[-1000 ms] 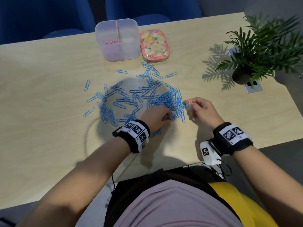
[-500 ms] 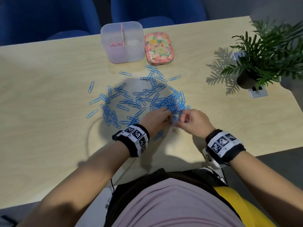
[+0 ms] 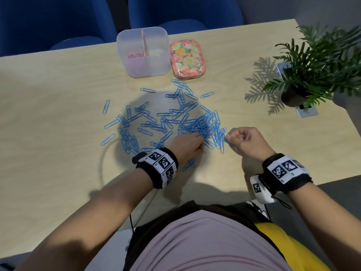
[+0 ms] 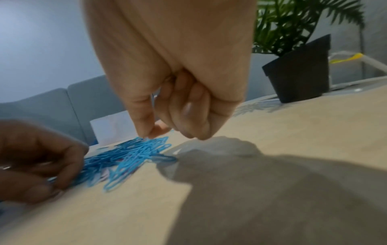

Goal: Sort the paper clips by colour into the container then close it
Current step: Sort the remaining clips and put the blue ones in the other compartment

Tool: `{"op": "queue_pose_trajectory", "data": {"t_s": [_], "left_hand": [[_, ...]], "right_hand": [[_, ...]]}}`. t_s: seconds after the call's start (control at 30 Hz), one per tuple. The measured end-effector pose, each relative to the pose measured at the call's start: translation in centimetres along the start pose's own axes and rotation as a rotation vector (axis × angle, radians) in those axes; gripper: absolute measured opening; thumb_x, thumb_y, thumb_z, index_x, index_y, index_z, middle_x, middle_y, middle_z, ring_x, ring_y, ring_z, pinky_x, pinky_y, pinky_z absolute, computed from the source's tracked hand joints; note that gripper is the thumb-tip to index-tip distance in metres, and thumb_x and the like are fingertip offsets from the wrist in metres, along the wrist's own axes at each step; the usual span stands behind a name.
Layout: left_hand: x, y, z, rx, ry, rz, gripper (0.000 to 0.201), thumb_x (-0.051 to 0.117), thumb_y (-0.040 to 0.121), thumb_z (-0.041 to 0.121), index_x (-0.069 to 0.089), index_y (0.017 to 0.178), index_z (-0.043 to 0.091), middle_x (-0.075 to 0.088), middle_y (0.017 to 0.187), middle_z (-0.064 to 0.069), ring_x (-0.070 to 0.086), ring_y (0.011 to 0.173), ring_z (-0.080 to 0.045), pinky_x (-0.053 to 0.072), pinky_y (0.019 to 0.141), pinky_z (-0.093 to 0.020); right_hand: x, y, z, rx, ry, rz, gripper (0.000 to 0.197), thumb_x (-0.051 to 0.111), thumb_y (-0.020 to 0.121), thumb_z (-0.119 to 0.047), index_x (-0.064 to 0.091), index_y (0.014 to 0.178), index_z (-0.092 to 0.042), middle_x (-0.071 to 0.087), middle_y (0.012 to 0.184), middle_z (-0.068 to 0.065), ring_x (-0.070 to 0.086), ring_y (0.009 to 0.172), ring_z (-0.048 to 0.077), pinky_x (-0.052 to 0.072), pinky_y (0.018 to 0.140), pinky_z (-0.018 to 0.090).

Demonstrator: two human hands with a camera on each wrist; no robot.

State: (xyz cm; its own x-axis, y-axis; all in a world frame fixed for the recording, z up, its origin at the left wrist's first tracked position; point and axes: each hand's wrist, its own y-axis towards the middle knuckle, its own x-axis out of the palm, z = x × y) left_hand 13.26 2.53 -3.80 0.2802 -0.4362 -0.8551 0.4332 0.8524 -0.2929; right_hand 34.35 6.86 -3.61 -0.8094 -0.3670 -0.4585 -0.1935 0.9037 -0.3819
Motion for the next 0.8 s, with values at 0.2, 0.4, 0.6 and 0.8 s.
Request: {"op": "queue_pose_trajectory", "data": {"t_s": [0.2, 0.4, 0.6, 0.8], "left_hand": [[-0.5, 0.3, -0.4, -0.105, -0.311, -0.013, 0.007, 0.052, 0.09, 0.013, 0.049, 0.086, 0.017, 0.054, 0.093, -0.004, 0.049, 0.082, -0.017, 0.042, 0.076, -0.027], [-1.5, 1.0, -0.7, -0.213, -0.896, 0.014, 0.011, 0.05, 0.093, 0.007, 0.05, 0.097, 0.017, 0.063, 0.07, 0.005, 0.056, 0.062, -0.012, 0.042, 0.058, -0.02], [-2.7, 1.7, 0.7, -0.39, -1.207, -0.007, 0.029, 0.045, 0.089, 0.015, 0.042, 0.06, 0.016, 0.042, 0.059, -0.003, 0.044, 0.049, -0.014, 0.034, 0.054, -0.024], [-1.1, 1.7, 1.2, -0.177, -0.471, 0.041, 0.036, 0.046, 0.095, 0.031, 0.047, 0.064, 0.014, 0.043, 0.06, 0.0, 0.042, 0.058, -0.018, 0.032, 0.058, -0.028]], "right_hand": [[0.1, 0.3, -1.7, 0.146, 0.478, -0.015, 0.024, 0.054, 0.085, 0.009, 0.053, 0.065, -0.003, 0.058, 0.039, -0.001, 0.042, 0.029, 0.004, 0.031, 0.033, 0.011], [1.4, 1.2, -2.0, 0.206, 0.614, -0.029, 0.031, 0.035, 0.085, 0.014, 0.059, 0.083, -0.005, 0.053, 0.045, 0.003, 0.044, 0.032, 0.011, 0.034, 0.036, 0.015], [1.1, 1.3, -2.5, 0.356, 0.672, -0.059, 0.037, 0.045, 0.091, -0.023, 0.039, 0.056, -0.013, 0.042, 0.046, -0.003, 0.033, 0.041, 0.013, 0.017, 0.036, 0.014], [1.7, 0.5, -1.8, 0.024, -0.129, 0.067, 0.039, 0.069, 0.08, -0.033, 0.043, 0.054, -0.019, 0.051, 0.045, -0.007, 0.046, 0.044, 0.01, 0.037, 0.052, 0.026]]}}
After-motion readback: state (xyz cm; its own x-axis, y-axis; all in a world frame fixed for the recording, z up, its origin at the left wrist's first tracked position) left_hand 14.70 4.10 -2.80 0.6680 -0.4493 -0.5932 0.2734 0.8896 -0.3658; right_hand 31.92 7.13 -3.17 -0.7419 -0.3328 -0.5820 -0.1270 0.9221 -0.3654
